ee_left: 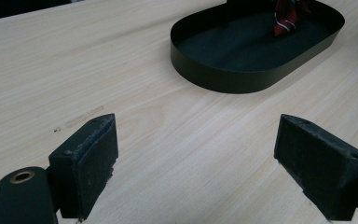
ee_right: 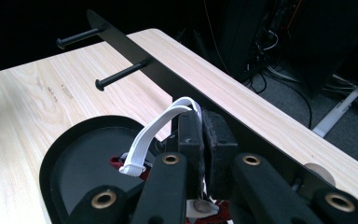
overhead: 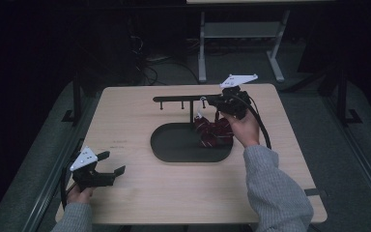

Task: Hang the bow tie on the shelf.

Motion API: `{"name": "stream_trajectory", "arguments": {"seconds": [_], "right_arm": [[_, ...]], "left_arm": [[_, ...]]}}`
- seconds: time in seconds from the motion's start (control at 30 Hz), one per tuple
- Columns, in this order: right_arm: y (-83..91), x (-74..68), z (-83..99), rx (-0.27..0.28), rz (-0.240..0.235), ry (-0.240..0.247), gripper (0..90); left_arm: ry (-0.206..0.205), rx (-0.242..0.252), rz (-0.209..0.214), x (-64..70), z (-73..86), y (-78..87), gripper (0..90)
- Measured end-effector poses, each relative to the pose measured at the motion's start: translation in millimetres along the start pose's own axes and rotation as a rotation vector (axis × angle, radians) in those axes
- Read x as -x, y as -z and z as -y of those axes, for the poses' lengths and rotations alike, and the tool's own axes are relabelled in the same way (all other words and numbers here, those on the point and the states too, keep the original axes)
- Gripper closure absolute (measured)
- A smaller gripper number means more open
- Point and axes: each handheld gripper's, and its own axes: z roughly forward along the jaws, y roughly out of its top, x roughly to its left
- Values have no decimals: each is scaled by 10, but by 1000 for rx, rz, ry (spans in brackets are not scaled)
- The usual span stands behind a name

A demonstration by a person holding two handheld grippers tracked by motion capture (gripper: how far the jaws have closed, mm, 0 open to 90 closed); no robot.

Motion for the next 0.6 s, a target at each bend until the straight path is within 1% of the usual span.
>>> {"name": "stream_trajectory", "arguments": {"seconds": [0.47, 0.6], "right_arm": [[-21, 8, 8, -16, 15, 3, 857], [-28, 16, 14, -21, 12, 0, 851]], "left_arm": [[1, 2, 0, 4, -2, 2, 130], [2, 3, 0, 5, -2, 4, 130]]}}
